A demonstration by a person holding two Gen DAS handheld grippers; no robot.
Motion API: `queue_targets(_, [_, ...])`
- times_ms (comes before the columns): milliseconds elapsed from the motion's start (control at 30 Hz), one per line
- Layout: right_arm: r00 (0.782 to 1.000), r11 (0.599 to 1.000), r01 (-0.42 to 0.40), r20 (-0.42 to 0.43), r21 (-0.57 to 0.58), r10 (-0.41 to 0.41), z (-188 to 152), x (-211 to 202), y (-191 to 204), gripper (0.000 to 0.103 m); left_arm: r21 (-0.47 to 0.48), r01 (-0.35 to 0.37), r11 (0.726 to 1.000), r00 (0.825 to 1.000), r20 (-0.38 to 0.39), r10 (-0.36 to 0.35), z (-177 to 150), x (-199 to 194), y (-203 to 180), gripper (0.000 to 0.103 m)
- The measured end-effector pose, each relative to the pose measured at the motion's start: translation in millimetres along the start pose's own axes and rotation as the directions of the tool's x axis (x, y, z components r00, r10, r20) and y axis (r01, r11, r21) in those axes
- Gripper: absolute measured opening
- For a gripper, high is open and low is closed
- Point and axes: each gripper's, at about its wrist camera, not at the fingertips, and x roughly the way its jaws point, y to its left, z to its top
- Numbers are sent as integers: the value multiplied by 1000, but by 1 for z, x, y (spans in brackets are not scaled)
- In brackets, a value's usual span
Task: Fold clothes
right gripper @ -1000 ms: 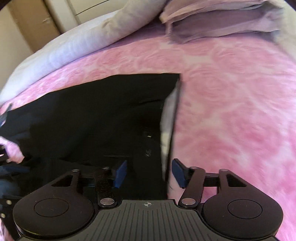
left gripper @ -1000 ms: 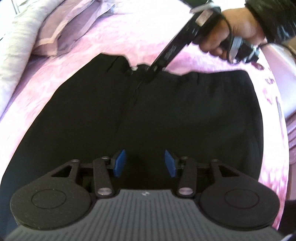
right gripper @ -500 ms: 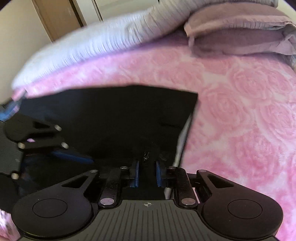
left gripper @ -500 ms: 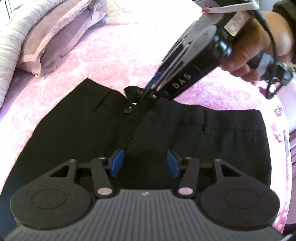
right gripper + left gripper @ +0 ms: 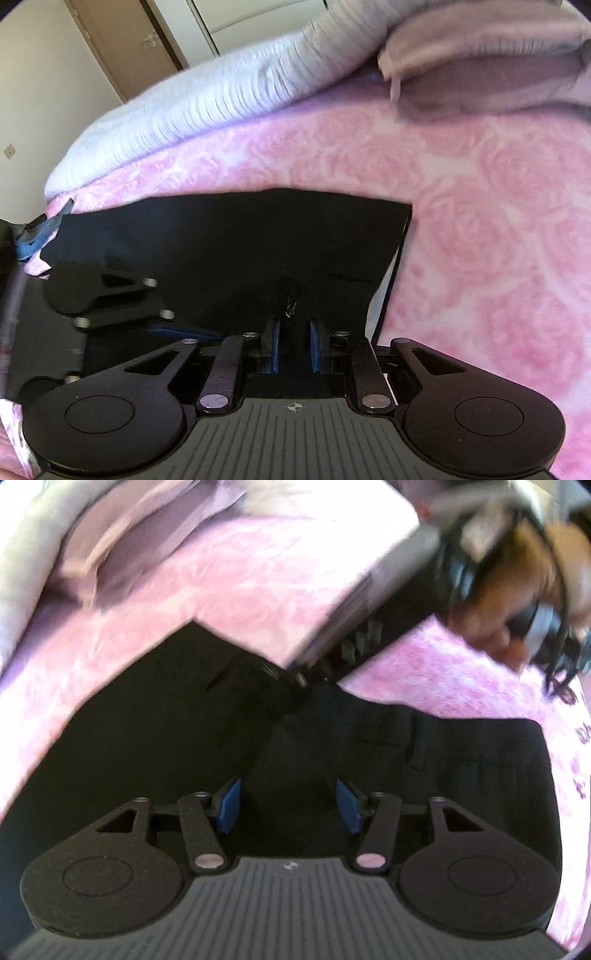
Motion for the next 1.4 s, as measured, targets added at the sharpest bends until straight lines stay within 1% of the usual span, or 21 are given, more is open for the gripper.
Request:
queue_targets(67, [996,999,6,-87,40,-3,-11,16,-6,15,-29,15,999,1000,-20,-15,-3,3,2,51])
queue_targets(167, [985,998,18,-173,65,-6,-16,3,-2,15,-2,31,1000,1000,-5,-31,-8,-4,-3,52])
queue_targets(233, [983,998,20,-181,64,-8,-17,1,0,15,2,27,1000,1000,-4,-27,-8,-5,-2,52])
queue_targets(300, [988,998,18,-155,55,-10,-11,-1,0,15,-10,13,1000,1000,-3,-13,-8,-7,0,52])
queue_targets(333, [994,999,24,-111,44,-19,-6,-3,1,15,-18,4,1000,1000,-3,-4,-8,-9,1,52])
queue_targets(400, [998,998,41,-52,52,-38,-2,0,0,23,-25,-13,1000,1000,4,14,-12,-18,3,52])
queue_targets(467, [998,995,65,-22,69,-64,0,3,-1,59,-32,-30,999,999,10,31,-17,-27,5,52])
queue_targets(500, [997,994,74,-7,82,-73,-2,-1,0,62,-36,-39,999,999,13,40,-19,-32,6,52])
queue_targets(667, [991,984,111,63,139,-120,-30,-33,12,62,-82,-111,990,994,9,112,-52,-71,8,52])
queue_targets(700, [991,985,108,69,134,-118,-41,-39,18,63,-107,-120,987,993,-11,120,-62,-77,8,52])
queue_targets(733, [993,988,97,61,123,-106,-52,-41,25,63,-131,-129,983,992,-31,126,-72,-83,7,52])
queue_targets(800, [996,991,86,-17,102,-85,-65,-27,32,63,-182,-144,973,988,-83,131,-95,-94,6,52])
queue_targets(833, [993,990,113,-43,88,-110,-69,-23,35,63,-204,-161,966,984,-111,140,-108,-99,5,52])
queue_targets(900, [984,984,168,-65,68,-163,-72,-20,42,63,-246,-196,949,973,-169,157,-134,-110,3,52])
queue_targets(967, [982,980,187,-32,68,-186,-70,-31,54,63,-315,-254,914,954,-237,183,-164,-130,4,52])
queue_targets(1067, [981,980,195,0,46,-196,-70,-49,78,64,-412,-338,846,926,-307,220,-206,-172,1,52])
queue_targets(1133, [980,979,199,-26,48,-198,-78,-53,96,65,-464,-406,788,897,-366,246,-238,-205,-4,52])
queue_targets(1200, [977,976,209,-49,59,-207,-89,-56,111,65,-476,-462,748,867,-421,268,-269,-234,-13,52])
queue_targets(1267, [967,967,248,-75,55,-244,-101,-63,126,66,-460,-500,734,840,-465,280,-297,-256,-21,52])
queue_targets(1333, [950,949,309,-70,63,-305,-112,-70,139,66,-436,-523,732,818,-499,286,-325,-274,-26,52])
queue_targets(1400, [936,932,352,-61,90,-347,-123,-78,154,66,-430,-530,731,811,-508,290,-346,-288,-24,53])
